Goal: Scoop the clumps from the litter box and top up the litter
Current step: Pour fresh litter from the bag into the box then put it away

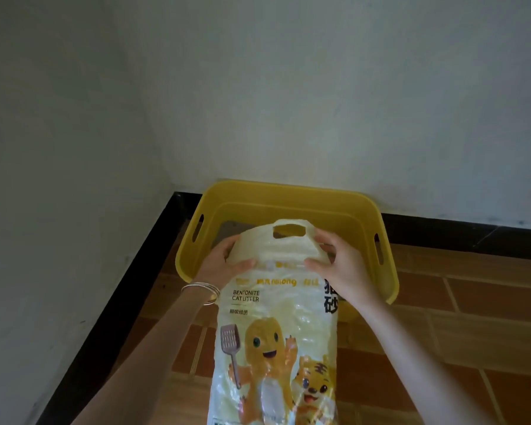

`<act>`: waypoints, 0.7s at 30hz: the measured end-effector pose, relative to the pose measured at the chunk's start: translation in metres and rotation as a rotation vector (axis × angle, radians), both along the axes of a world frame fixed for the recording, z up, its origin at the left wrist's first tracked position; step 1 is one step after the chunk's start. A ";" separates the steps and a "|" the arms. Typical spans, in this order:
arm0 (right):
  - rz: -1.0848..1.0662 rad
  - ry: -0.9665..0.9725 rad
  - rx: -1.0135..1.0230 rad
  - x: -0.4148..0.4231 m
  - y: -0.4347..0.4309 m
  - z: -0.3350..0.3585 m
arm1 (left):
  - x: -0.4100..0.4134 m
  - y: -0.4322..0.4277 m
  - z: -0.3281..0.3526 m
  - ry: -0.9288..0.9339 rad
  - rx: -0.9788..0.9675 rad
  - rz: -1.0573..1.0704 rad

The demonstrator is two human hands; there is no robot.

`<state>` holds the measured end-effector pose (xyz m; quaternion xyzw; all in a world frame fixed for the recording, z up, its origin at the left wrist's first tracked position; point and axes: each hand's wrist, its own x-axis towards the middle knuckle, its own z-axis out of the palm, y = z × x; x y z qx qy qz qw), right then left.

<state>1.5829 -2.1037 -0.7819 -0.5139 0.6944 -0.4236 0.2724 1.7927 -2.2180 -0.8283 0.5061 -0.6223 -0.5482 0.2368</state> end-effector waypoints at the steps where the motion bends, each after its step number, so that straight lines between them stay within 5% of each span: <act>1: 0.000 -0.012 0.003 -0.003 -0.005 -0.004 | -0.003 -0.006 -0.003 -0.011 0.042 -0.007; 5: -0.057 -0.013 -0.002 -0.007 -0.014 -0.015 | -0.009 -0.019 -0.012 -0.073 0.116 0.092; 21: -0.014 0.225 -0.369 0.012 0.031 0.036 | 0.012 0.026 0.050 0.135 -0.206 0.176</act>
